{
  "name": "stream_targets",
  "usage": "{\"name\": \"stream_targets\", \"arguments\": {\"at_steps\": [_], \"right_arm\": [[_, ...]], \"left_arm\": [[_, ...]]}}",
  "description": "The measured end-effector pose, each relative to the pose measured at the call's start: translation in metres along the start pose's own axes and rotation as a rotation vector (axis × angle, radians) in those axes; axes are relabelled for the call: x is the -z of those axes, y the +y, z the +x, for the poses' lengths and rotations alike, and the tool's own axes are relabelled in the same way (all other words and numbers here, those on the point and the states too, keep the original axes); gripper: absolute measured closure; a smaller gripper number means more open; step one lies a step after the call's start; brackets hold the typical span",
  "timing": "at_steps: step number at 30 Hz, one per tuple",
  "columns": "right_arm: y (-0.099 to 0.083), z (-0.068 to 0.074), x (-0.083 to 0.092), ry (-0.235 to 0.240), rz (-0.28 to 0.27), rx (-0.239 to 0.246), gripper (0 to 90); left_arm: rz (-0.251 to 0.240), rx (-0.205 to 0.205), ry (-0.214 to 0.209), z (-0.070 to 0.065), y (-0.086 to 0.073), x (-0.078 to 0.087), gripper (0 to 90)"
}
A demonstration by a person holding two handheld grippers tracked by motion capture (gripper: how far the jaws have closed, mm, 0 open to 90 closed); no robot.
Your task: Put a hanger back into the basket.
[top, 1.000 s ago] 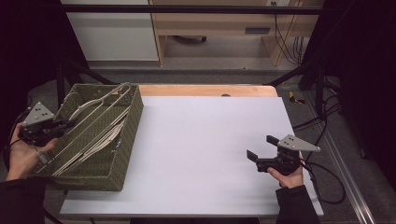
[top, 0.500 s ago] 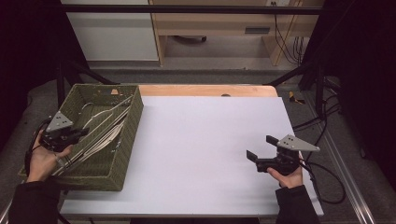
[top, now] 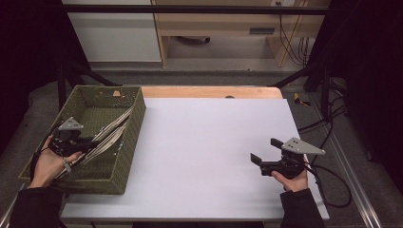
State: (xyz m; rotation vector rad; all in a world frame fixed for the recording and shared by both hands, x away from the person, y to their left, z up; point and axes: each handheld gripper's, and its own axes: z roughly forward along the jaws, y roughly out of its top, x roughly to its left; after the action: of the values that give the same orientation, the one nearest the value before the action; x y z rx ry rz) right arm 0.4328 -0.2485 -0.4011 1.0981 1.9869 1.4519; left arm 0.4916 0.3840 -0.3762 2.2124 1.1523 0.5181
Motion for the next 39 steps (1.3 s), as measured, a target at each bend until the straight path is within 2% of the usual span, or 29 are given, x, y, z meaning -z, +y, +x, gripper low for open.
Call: {"name": "stream_targets", "arguments": {"at_steps": [4,7,9,12,16,18,21,24,26,27,31,35,39], "right_arm": [[0.000,0.000,0.001,-0.002,-0.001,0.000,3.3],[0.000,0.000,0.002,0.000,-0.004,-0.003,3.3],[0.001,-0.001,0.003,0.001,-0.005,0.001,3.2],[0.001,-0.001,0.004,-0.001,-0.013,-0.003,3.3],[0.002,-0.002,0.007,0.003,-0.017,-0.001,3.2],[0.003,-0.001,0.007,-0.002,-0.023,-0.003,3.2],[0.004,-0.001,0.009,0.002,-0.025,-0.004,3.1],[0.004,-0.001,0.010,-0.004,-0.029,-0.003,3.0],[0.004,-0.002,0.011,0.001,-0.032,0.002,2.9],[0.005,-0.001,0.011,0.000,-0.037,-0.004,2.8],[0.006,-0.002,0.014,-0.001,-0.043,0.000,2.7],[0.006,-0.003,0.018,0.003,-0.052,-0.001,2.4],[0.007,-0.005,0.020,0.003,-0.060,-0.006,2.3]], "left_arm": [[-0.029,0.012,-0.022,-0.003,0.001,0.007,61.0],[-0.084,0.033,-0.057,-0.007,0.001,0.015,56.0],[-0.111,0.029,-0.056,-0.012,0.002,0.020,54.0],[-0.124,0.007,-0.049,-0.019,0.004,0.029,49.4],[-0.235,0.037,-0.025,-0.029,0.009,0.041,41.0],[-0.309,0.058,-0.011,-0.035,0.011,0.047,36.1],[-0.418,0.081,-0.018,-0.044,0.016,0.056,30.8],[-0.487,0.082,-0.018,-0.055,0.020,0.061,23.0],[-0.528,0.093,-0.034,-0.064,0.023,0.061,18.0],[-0.539,0.101,-0.038,-0.067,0.023,0.060,13.6],[-0.558,0.118,-0.051,-0.080,0.023,0.055,8.6],[-0.567,0.107,-0.055,-0.094,0.022,0.047,7.0],[-0.577,0.088,-0.078,-0.106,0.022,0.040,5.8]]}}
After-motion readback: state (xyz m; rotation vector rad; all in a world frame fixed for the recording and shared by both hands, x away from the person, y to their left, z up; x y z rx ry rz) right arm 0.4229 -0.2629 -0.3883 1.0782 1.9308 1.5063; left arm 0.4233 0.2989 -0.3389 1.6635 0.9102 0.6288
